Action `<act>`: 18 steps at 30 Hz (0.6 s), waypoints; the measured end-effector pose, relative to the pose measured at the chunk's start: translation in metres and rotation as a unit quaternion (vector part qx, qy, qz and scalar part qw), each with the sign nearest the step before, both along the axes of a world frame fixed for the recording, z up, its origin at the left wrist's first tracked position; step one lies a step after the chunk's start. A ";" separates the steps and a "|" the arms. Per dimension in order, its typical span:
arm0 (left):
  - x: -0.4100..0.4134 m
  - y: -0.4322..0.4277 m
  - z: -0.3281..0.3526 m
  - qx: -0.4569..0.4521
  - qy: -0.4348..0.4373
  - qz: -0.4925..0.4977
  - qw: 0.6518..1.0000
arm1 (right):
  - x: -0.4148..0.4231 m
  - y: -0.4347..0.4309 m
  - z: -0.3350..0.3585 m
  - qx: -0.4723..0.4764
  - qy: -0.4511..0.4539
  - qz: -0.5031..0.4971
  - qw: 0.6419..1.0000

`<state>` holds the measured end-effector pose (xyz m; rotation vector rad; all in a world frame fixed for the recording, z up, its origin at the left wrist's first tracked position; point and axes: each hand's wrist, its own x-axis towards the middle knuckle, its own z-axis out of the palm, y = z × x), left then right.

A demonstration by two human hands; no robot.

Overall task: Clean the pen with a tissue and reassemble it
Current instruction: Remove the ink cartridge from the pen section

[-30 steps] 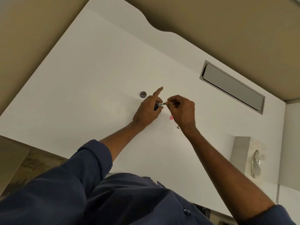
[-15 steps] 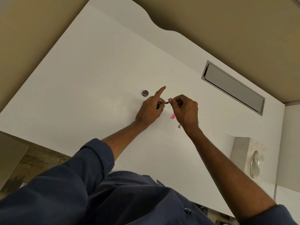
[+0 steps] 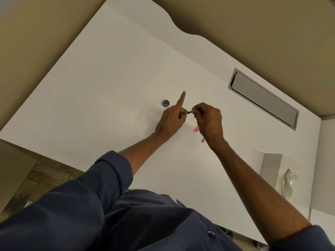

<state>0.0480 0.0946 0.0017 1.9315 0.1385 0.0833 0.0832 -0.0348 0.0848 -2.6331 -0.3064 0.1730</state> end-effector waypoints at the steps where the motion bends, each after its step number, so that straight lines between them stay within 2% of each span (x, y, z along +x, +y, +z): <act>1: 0.000 0.001 0.001 -0.003 0.004 -0.002 1.000 | 0.000 0.001 0.000 -0.006 -0.008 0.012 1.000; 9: 0.002 0.005 0.004 -0.007 0.005 -0.009 1.000 | -0.001 -0.003 -0.002 -0.032 -0.071 0.071 0.994; 18: 0.001 0.007 0.003 0.006 -0.013 -0.015 1.000 | 0.002 -0.001 -0.004 -0.039 -0.019 -0.008 0.999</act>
